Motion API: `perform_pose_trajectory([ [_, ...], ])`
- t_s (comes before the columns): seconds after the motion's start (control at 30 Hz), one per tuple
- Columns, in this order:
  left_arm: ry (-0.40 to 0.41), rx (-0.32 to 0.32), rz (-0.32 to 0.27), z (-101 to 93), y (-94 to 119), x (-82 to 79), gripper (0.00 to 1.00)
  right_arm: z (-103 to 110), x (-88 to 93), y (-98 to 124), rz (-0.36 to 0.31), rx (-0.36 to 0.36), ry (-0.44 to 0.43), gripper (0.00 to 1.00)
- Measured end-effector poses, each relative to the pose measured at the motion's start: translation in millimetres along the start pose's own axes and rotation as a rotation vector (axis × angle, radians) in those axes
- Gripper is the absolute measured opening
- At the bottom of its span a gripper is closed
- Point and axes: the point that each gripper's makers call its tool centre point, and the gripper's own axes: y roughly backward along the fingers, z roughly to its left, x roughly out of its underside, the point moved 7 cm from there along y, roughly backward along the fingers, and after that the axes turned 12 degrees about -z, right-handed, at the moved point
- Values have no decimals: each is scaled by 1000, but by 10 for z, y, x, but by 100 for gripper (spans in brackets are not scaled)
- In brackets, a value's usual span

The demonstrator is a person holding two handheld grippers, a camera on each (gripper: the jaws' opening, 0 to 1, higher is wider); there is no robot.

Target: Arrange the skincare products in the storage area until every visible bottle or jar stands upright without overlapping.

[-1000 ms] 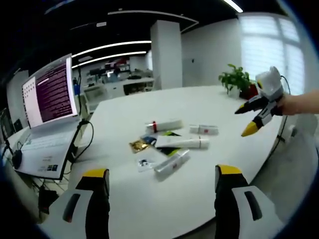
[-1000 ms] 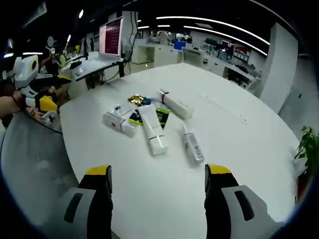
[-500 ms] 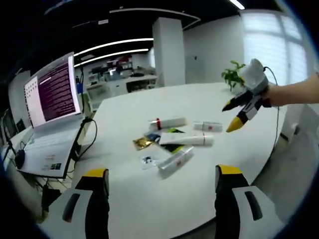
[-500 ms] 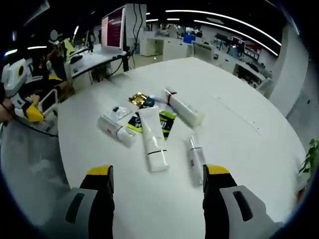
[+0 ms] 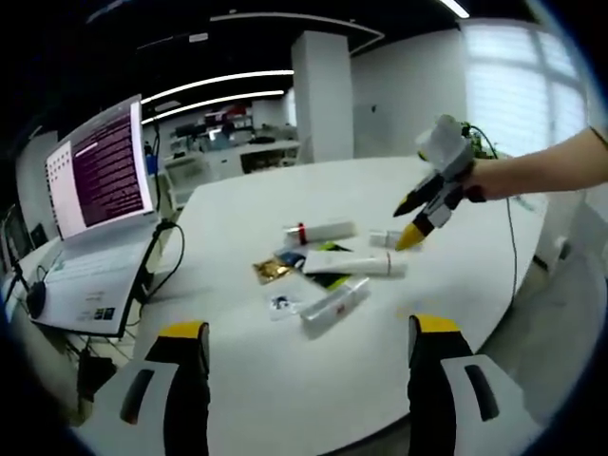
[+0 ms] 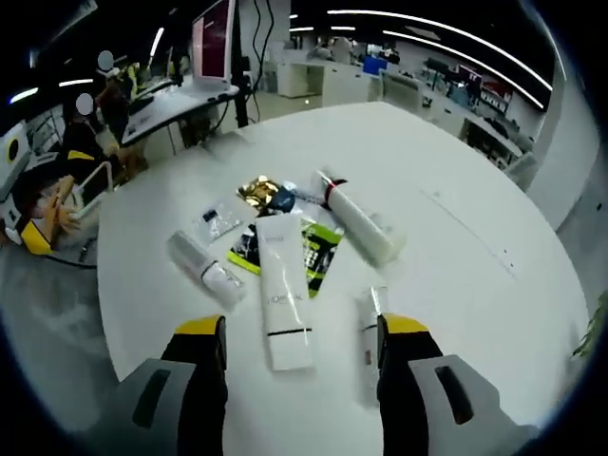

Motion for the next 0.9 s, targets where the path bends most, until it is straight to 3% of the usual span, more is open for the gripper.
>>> perform_pose_trajectory([
  [0.23, 5, -4, 4, 10, -2, 13, 79, -77, 35, -324, 50, -31, -8, 60],
  [0.9, 6, -16, 18, 93, -27, 139, 79, 66, -86, -743, 67, -86, 53, 52],
])
